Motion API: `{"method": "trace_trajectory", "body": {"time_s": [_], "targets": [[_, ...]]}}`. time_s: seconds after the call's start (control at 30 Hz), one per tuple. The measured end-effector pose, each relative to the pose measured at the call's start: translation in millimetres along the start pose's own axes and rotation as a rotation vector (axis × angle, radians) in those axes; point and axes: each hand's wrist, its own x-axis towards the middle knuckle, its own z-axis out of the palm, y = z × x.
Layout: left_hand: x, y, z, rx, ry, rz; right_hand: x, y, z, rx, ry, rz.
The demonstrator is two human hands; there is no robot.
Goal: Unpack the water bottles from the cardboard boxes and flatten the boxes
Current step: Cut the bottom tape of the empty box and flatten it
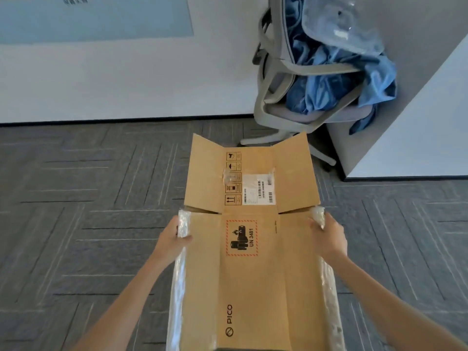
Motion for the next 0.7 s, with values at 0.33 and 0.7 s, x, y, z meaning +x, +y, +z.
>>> {"method": "trace_trajectory", "body": {"time_s": [0.33, 0.7], "targets": [[223, -144, 185, -0.212, 0.154, -0.042, 210, 139, 189, 0.113, 0.020, -0.054], [336, -256, 295, -0.450, 0.310, -0.038, 330, 211, 319, 0.268, -0.003, -0.065]]}}
